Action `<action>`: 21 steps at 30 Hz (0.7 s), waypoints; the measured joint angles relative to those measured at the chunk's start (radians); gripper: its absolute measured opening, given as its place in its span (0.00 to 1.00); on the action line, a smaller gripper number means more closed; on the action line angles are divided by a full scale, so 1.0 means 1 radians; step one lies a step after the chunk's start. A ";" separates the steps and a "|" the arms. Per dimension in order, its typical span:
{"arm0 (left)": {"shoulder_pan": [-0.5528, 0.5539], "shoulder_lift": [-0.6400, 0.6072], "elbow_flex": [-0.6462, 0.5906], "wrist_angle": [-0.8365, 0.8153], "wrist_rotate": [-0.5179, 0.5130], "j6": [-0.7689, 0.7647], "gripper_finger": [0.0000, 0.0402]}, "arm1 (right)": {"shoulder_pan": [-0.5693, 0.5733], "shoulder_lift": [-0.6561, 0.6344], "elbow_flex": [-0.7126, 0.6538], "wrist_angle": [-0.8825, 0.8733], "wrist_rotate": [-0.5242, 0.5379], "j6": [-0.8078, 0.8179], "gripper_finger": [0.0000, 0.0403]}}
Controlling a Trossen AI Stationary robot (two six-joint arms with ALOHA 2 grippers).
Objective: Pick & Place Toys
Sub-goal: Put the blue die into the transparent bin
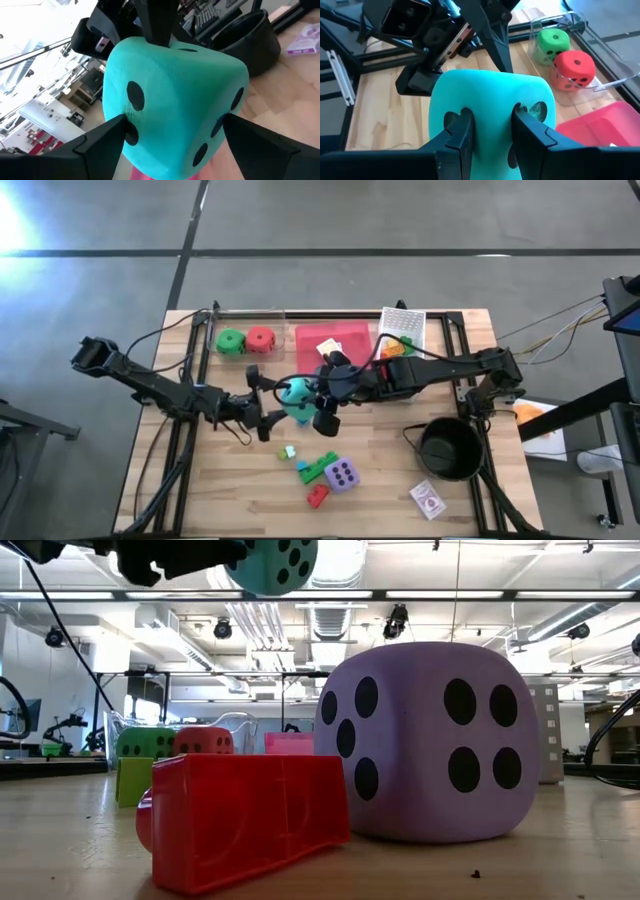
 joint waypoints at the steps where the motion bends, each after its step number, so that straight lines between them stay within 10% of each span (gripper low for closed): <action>1: -0.001 0.000 0.000 0.008 0.000 -0.005 0.80 | 0.000 -0.001 0.000 0.007 -0.002 0.000 0.25; 9: -0.003 0.000 0.000 0.019 0.008 -0.092 0.31 | -0.001 -0.002 0.000 0.035 -0.007 0.005 0.25; 21: -0.018 0.000 0.026 -0.020 0.010 -0.201 0.27 | -0.001 0.000 0.002 0.048 -0.010 0.013 0.25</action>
